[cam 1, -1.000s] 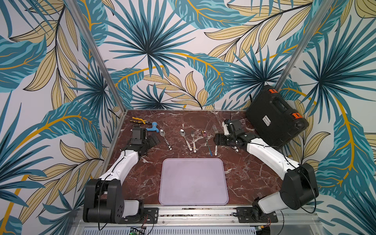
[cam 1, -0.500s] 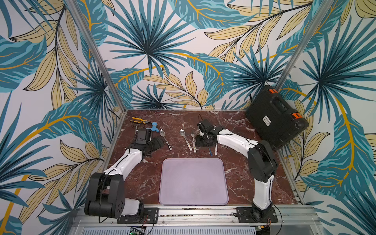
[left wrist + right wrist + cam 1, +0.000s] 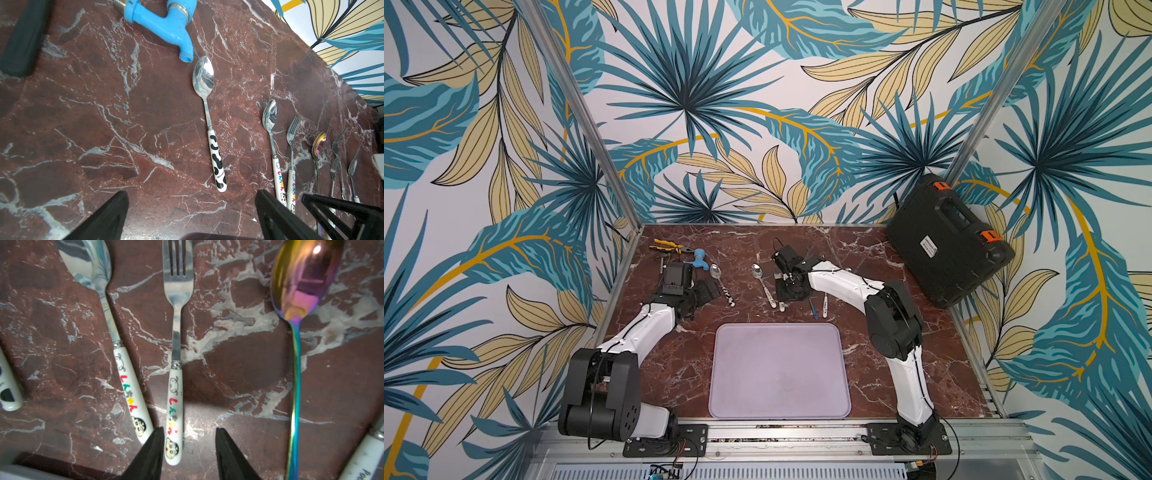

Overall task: Set the spoon and fork side by side
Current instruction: Pick up the fork at the center of the board.

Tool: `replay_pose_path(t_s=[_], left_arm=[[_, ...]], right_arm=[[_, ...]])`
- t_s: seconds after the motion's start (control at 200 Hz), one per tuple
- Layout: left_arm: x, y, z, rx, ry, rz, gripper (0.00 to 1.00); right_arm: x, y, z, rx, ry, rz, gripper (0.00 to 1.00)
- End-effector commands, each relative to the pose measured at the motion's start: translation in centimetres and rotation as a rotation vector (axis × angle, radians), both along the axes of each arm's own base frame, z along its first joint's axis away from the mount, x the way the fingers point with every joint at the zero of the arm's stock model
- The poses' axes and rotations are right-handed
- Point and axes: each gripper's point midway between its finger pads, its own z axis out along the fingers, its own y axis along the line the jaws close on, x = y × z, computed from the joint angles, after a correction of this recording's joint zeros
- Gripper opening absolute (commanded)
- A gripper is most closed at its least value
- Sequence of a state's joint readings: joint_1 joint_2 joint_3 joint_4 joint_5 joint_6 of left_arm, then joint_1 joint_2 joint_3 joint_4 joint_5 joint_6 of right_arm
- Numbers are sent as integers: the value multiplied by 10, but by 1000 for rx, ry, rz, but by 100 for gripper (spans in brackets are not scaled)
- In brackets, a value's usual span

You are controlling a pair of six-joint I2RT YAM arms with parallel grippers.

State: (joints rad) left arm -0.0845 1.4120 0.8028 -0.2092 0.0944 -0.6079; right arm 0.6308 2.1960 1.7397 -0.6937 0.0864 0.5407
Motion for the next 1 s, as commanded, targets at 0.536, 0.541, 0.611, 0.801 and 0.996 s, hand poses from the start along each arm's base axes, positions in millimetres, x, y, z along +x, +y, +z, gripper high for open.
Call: replay_pose_path(t_s=[0.536,0.541,0.611,0.801,0.996], left_arm=[[-5,-7,12,-53,-76,-5,100],[-4,-6,12,-51,-76,-4,100],[-5,-6,13,-50,-77,-4,100],[-5,-6,15,-50,-80,-4,100],[-6,-6,15,-47,-77,-4,100]], right_arm=[[-10,-11,-37,-159,85,-23,19],[-10,-11,-37,-157,85,-24,18],[-10,-10,-36,-154,84,-22,12],[-9,-9,-23,-145,47,-39,0],[-12,-10,1,-140,-18,-55,0]])
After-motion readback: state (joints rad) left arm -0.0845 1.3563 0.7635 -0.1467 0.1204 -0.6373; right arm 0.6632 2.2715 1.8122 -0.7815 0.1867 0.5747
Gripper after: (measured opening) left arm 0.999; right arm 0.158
